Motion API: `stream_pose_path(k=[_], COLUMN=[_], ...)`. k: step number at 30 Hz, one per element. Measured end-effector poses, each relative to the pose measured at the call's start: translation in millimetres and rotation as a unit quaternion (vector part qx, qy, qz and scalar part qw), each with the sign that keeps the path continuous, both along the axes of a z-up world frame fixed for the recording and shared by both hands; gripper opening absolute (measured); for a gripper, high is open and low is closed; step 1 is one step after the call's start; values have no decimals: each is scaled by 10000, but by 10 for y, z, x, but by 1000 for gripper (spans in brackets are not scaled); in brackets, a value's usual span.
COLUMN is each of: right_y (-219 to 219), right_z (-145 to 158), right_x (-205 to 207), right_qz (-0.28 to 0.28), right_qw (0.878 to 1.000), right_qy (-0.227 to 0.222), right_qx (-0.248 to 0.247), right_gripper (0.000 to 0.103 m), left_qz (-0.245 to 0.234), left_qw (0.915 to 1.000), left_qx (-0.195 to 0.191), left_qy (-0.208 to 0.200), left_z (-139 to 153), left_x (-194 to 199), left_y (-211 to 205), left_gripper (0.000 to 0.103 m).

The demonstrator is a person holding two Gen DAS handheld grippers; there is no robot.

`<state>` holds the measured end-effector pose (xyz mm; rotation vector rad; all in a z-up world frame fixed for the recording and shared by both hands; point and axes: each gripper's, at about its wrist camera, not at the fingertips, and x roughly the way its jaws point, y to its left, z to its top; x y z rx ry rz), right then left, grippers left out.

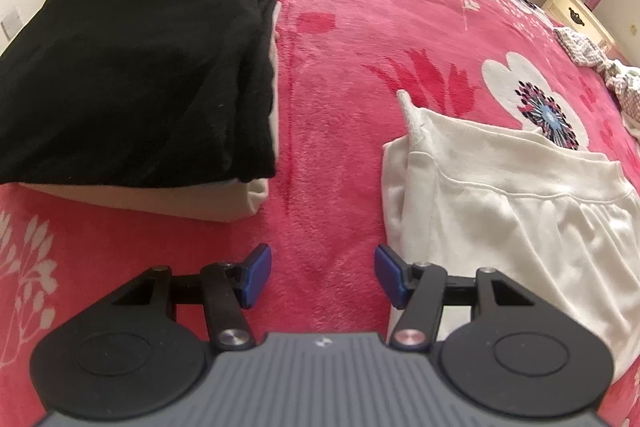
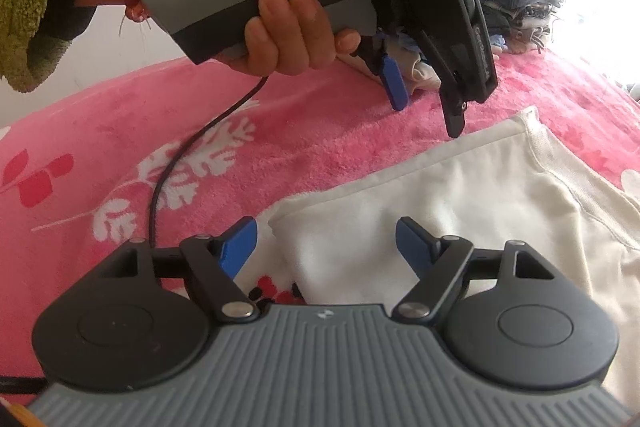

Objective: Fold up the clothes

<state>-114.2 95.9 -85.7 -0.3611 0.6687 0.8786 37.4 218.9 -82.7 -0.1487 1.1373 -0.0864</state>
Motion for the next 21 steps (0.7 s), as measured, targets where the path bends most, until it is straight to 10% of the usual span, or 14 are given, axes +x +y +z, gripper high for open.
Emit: stream_pose_path(k=[21], right_y=[106], right_z=[-222], right_x=[-82], right_qz=[256], right_qw=[9955], right_qy=[-572], right_qx=[-709], right_gripper=[83], left_qz=[43], left_qw=[10000], left_qx=[70], left_qy=[16], left_z=[-18], left_x=[-37], left_y=[-45], left_gripper=[58])
